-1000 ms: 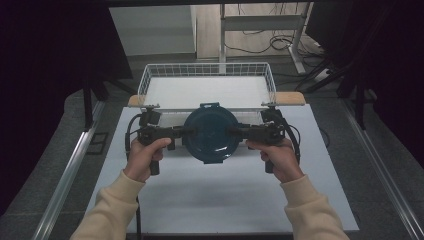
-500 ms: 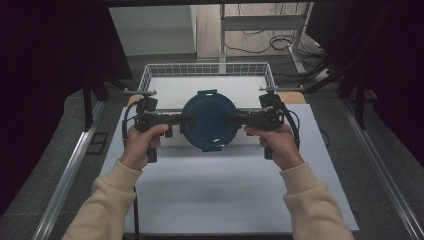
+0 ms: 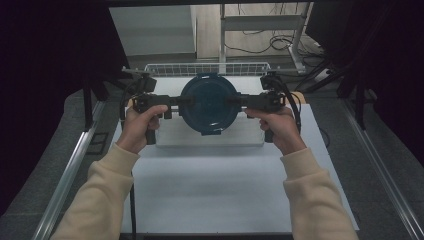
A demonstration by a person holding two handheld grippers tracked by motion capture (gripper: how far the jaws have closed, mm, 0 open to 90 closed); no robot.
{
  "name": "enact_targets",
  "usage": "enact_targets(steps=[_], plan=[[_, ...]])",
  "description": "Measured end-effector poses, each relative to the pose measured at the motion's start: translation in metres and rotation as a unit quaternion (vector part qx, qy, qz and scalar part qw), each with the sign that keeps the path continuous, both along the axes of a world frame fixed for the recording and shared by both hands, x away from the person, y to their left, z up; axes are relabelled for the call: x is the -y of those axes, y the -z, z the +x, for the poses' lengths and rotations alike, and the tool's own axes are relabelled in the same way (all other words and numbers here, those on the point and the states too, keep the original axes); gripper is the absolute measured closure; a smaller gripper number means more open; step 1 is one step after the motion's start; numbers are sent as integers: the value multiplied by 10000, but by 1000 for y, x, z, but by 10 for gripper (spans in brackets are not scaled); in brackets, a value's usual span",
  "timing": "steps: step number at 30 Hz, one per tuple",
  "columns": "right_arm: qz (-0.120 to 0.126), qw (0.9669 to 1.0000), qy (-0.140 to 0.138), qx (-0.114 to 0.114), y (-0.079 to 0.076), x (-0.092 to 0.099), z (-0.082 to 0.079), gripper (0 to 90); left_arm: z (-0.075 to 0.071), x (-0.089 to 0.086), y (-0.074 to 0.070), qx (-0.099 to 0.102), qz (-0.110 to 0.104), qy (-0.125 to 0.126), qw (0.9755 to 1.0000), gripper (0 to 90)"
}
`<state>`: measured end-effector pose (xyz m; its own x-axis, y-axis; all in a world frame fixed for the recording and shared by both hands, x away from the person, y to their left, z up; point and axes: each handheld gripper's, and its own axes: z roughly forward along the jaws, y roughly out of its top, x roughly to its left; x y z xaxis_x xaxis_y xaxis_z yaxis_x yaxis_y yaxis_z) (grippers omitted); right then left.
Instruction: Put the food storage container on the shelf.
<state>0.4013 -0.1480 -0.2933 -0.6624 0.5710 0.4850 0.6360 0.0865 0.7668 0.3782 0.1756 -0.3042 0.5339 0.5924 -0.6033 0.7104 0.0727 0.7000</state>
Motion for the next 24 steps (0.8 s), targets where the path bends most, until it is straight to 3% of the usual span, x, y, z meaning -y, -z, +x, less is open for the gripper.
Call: enact_targets(steps=[10, 19, 24], plan=[[-94, 10000, 12, -24, -11, -7, 29, 404, 32, -6, -5, -87, -32, 37, 10000, 405], [-48, 9999, 38, -124, -12, -9, 56, 404, 57, -8, -7, -181, -54, 2, 9998, 404], [-54, 9997, 81, -233, -8, -9, 66, 404, 69, -7, -1, -334, -74, 1, 9994, 402]])
